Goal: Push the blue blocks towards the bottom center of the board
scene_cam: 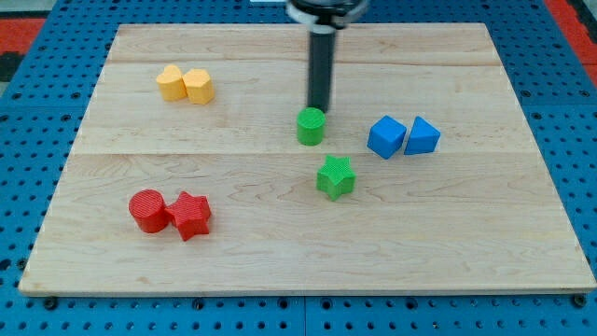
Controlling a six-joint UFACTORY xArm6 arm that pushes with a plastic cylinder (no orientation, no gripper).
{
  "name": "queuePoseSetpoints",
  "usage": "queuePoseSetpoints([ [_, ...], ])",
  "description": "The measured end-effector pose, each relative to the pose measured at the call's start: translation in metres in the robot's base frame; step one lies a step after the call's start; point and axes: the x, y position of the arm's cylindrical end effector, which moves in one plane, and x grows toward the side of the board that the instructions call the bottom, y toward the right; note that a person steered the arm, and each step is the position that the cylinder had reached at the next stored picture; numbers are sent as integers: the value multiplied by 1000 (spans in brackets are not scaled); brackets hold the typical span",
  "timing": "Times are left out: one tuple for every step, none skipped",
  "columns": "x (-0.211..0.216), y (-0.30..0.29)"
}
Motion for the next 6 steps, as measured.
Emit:
queuePoseSetpoints([
  [25, -1],
  [76, 42],
  [119, 67],
  [138, 61],
  [112, 67],
  [124, 146],
])
